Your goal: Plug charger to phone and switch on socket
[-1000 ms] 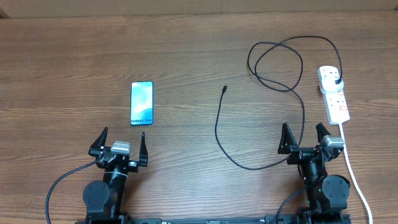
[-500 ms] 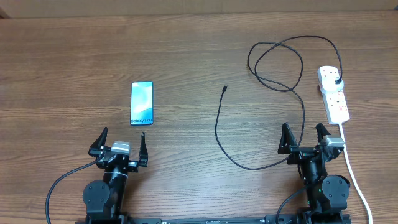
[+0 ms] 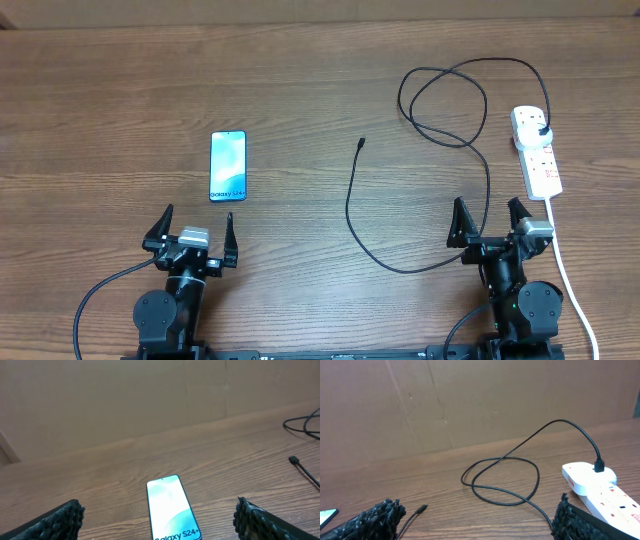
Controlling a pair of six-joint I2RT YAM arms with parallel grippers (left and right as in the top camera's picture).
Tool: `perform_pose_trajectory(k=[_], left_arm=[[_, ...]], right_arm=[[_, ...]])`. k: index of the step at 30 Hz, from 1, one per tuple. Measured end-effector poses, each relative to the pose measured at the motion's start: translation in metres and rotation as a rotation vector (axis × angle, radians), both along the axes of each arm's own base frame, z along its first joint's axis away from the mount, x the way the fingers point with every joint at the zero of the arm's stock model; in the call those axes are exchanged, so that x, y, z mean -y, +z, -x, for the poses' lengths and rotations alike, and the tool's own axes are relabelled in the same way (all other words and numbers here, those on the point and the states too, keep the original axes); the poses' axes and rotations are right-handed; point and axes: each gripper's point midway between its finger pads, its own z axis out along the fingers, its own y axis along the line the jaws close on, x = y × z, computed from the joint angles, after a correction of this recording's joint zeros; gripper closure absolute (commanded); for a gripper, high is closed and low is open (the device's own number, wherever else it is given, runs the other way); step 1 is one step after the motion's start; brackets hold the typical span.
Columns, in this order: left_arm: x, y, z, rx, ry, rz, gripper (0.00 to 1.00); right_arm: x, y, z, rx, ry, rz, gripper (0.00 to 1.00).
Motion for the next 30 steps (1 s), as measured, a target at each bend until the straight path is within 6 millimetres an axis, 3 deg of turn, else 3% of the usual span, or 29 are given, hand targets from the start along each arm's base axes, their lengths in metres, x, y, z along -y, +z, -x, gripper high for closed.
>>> perform_pose_trajectory(k=[8, 18, 30], left_arm=[[-0.002, 0.000, 0.000, -0.001, 0.014, -0.001, 0.00], [0.017, 0.004, 0.002, 0.017, -0.098, 0.014, 0.01], [0.017, 0.004, 0.002, 0.012, -0.099, 0.049, 0.01]], right_arm=[[0.000, 0.000, 0.000, 0.000, 0.000, 0.000, 0.00], [0.000, 0.000, 0.000, 0.000, 0.000, 0.000, 0.00], [0.000, 0.000, 0.000, 0.000, 0.000, 0.000, 0.00]])
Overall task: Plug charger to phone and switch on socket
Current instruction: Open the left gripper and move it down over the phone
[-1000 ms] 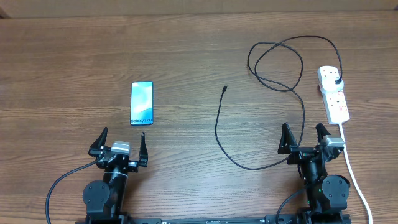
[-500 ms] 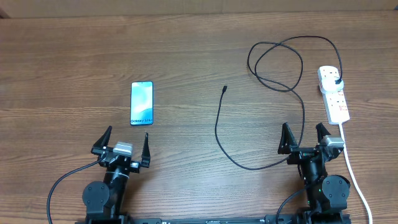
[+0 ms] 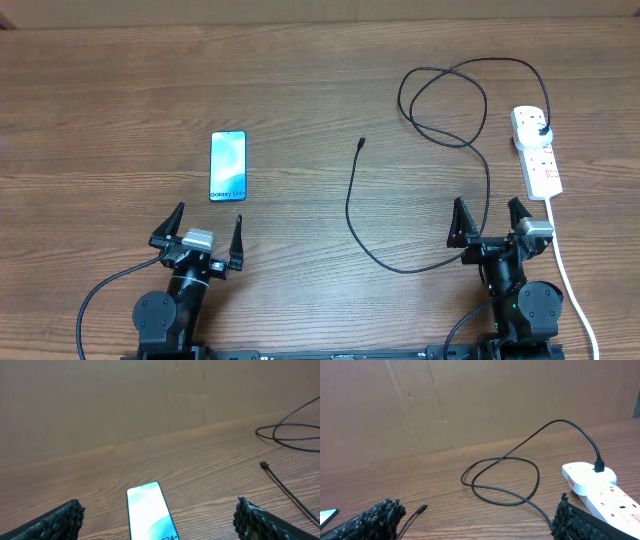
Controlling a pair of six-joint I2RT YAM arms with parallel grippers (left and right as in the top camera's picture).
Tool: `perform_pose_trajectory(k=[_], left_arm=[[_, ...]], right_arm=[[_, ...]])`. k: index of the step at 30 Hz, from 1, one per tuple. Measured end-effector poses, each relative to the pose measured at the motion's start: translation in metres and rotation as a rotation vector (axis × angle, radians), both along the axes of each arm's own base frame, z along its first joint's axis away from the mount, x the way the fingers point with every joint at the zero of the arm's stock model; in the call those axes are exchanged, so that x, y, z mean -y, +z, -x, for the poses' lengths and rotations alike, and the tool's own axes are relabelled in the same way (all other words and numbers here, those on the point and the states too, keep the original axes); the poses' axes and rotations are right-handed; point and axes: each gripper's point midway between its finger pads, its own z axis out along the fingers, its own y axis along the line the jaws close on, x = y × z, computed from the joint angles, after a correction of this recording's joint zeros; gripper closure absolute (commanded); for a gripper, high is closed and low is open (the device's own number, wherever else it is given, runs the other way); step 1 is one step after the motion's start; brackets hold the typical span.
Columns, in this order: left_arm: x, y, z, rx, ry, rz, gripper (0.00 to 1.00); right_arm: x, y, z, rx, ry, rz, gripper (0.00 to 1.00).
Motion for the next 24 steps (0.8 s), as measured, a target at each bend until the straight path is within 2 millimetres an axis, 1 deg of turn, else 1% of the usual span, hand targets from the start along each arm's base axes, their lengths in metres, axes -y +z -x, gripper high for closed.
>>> perform_pose_trajectory(k=[7, 10, 13, 17, 20, 24], left_arm=[[-0.001, 0.001, 0.000, -0.008, 0.008, 0.052, 0.00], [-0.001, 0.008, 0.000, -0.006, 0.011, 0.077, 0.01], [-0.001, 0.022, 0.000, -0.010, 0.012, 0.095, 0.00], [-0.002, 0.046, -0.005, -0.026, 0.014, 0.103, 0.01], [-0.002, 0.062, -0.015, -0.059, 0.015, 0.110, 0.00], [0.000, 0.078, -0.035, -0.133, 0.007, 0.120, 0.00]], right_arm=[[0.000, 0.000, 0.000, 0.000, 0.000, 0.000, 0.00], [0.000, 0.000, 0.000, 0.000, 0.000, 0.000, 0.00], [0.000, 0.000, 0.000, 0.000, 0.000, 0.000, 0.00], [0.000, 0.000, 0.000, 0.000, 0.000, 0.000, 0.00], [0.000, 0.000, 0.000, 0.000, 0.000, 0.000, 0.00], [0.000, 0.000, 0.000, 0.000, 0.000, 0.000, 0.00]])
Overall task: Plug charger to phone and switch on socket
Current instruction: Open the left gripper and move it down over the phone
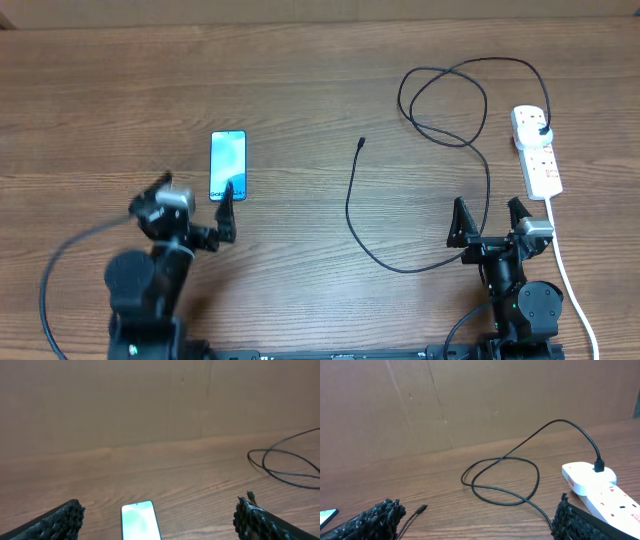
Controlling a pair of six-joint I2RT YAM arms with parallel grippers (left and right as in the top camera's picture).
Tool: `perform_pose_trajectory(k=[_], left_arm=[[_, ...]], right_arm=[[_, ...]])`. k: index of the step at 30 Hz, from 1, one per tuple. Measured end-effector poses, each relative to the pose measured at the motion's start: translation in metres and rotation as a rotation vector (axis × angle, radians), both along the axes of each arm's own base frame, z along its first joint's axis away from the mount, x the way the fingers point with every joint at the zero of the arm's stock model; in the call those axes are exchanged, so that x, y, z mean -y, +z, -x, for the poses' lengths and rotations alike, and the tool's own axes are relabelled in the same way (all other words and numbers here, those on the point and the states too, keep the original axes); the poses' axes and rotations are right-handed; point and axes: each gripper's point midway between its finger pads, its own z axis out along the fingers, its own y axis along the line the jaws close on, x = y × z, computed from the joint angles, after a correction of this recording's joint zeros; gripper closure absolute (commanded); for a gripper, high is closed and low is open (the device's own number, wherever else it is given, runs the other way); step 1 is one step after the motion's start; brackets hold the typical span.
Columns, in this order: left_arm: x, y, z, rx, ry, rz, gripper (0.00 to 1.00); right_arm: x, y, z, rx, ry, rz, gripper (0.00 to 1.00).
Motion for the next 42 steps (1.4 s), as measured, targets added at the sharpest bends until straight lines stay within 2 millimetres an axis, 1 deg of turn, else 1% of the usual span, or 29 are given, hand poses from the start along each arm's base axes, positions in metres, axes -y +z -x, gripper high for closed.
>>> perform_pose_trajectory(k=[8, 14, 15, 18, 21, 24, 28, 34, 38, 40, 42], left_arm=[[0.001, 0.017, -0.051, -0.289, -0.013, 0.026, 0.00], [0.000, 0.026, -0.081, -0.529, -0.011, 0.035, 0.00], [0.000, 0.026, -0.083, -0.537, -0.011, 0.035, 0.00], [0.000, 0.020, -0.086, -0.657, -0.013, 0.036, 0.01], [0.000, 0.014, -0.093, -0.720, -0.016, 0.033, 0.00], [0.000, 0.003, -0.099, -0.755, -0.016, 0.034, 0.00], [0.000, -0.017, -0.100, -0.827, -0.016, 0.038, 0.00], [0.003, -0.038, -0.106, -0.890, -0.033, 0.059, 0.00], [0.000, -0.061, -0.106, -0.982, 0.024, 0.102, 0.07], [-0.003, -0.078, -0.104, -1.048, 0.079, 0.124, 0.13], [-0.004, -0.095, -0.102, -1.112, 0.120, 0.136, 0.15]], right_arm=[[0.000, 0.000, 0.000, -0.001, 0.001, 0.000, 0.00], [0.000, 0.000, 0.000, 0.000, 0.000, 0.000, 0.00], [0.000, 0.000, 0.000, 0.000, 0.000, 0.000, 0.00], [0.000, 0.000, 0.000, 0.000, 0.000, 0.000, 0.00], [0.000, 0.000, 0.000, 0.000, 0.000, 0.000, 0.00], [0.000, 0.000, 0.000, 0.000, 0.001, 0.000, 0.00], [0.000, 0.000, 0.000, 0.000, 0.000, 0.000, 0.00], [0.000, 0.000, 0.000, 0.000, 0.000, 0.000, 0.00], [0.000, 0.000, 0.000, 0.000, 0.000, 0.000, 0.00], [0.000, 0.000, 0.000, 0.000, 0.000, 0.000, 0.00], [0.000, 0.000, 0.000, 0.000, 0.000, 0.000, 0.00]])
